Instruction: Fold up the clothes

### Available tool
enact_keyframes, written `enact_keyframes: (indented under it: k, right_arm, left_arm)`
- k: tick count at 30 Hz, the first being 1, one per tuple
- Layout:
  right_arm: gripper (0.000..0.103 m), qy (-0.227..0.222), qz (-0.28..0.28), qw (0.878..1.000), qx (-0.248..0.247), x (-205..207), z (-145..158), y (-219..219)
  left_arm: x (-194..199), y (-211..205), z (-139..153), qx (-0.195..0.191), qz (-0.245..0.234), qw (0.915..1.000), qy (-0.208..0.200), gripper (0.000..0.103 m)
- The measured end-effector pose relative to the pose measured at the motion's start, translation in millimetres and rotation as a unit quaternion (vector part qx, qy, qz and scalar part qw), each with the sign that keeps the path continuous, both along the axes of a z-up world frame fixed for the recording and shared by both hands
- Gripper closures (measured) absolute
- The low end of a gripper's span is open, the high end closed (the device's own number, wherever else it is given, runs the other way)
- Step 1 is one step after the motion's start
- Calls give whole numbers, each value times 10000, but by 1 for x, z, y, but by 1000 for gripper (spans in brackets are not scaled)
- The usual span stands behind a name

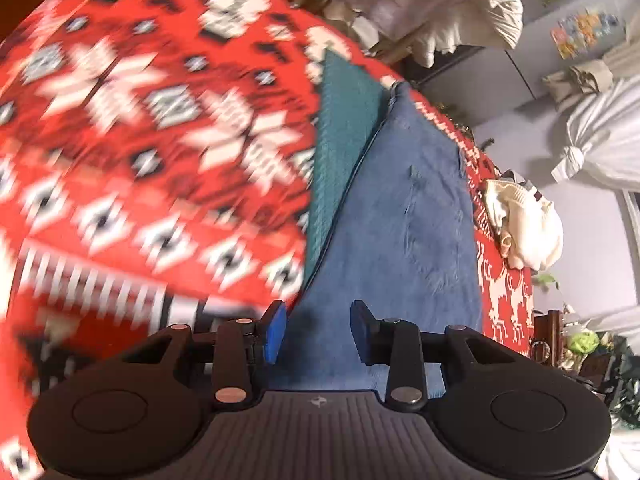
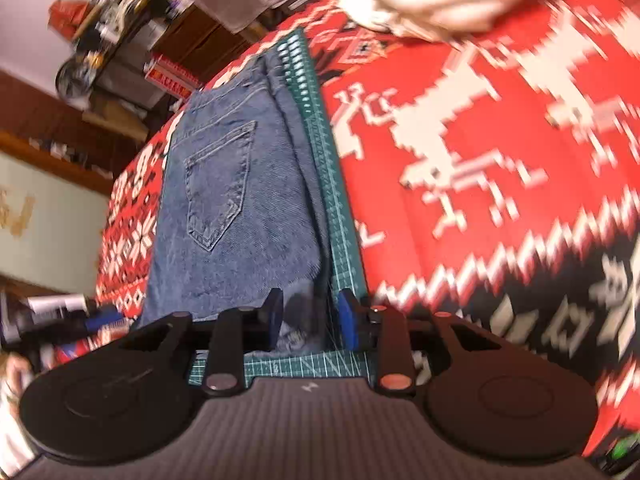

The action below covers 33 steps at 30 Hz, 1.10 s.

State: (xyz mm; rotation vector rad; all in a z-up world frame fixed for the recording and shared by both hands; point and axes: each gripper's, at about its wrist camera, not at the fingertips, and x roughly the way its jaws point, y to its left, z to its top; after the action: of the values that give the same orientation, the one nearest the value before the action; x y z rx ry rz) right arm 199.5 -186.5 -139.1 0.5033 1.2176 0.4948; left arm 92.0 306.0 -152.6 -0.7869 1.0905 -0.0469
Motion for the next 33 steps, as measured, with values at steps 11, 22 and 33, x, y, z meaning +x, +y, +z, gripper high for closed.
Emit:
enact_keyframes:
  k: [11,22,33]
  right_arm:
    - [68,604,-191,9975,324,-3,-24,7]
    - [87,141,61,9995,280,1,0,26]
    - [88,-240,302,9993,6,-20,-16,22]
  left_arm:
    - [-23,7,-21,-857,317,9943,550,63]
    - [-26,0,-7,-885,368,9951,238,92]
    - [-53,-12,-30,-483,203,9986,-8,92]
